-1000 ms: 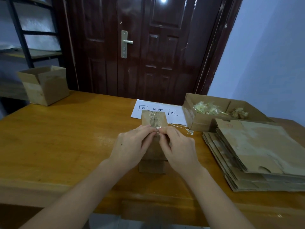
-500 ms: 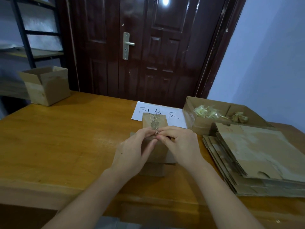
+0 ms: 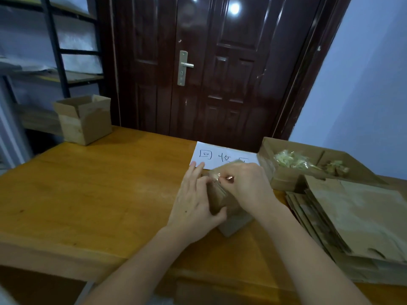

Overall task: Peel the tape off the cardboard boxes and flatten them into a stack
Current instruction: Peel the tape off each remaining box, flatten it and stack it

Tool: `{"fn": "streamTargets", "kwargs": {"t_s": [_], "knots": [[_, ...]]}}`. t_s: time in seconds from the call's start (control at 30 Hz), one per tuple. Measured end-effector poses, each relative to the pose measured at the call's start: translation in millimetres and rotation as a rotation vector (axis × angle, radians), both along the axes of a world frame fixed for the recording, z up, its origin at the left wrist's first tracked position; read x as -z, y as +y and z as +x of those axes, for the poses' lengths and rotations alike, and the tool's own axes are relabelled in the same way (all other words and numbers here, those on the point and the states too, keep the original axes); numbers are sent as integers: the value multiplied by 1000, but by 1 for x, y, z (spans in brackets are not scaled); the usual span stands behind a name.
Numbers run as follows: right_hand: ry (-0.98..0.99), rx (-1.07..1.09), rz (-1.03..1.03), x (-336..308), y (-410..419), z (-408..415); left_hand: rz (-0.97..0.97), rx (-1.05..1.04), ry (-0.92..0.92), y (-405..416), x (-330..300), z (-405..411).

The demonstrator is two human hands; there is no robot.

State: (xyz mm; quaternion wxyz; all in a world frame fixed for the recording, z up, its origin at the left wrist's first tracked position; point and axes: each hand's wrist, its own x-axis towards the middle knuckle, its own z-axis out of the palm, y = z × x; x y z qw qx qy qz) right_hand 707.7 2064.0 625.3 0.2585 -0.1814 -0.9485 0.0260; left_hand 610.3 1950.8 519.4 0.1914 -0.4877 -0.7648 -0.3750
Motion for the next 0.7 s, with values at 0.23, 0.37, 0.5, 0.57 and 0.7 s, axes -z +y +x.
{"fn": "streamTargets", "kwargs": {"t_s": [0.23, 0.37, 0.5, 0.57, 0.7], "knots": [[-14, -134, -263, 0, -4, -11, -40, 138, 31, -18, -7, -26], [-53, -149, -439, -5, 3, -11, -33, 203, -41, -18, -9, -25], [1, -5, -522, -2, 6, -12, -15, 195, -30, -10, -5, -21], [-14, 23, -480, 2, 4, -14, -13, 189, -25, -8, -4, -20], [3, 73, -504, 7, 0, -21, 5, 201, -35, -7, -3, -18]]}}
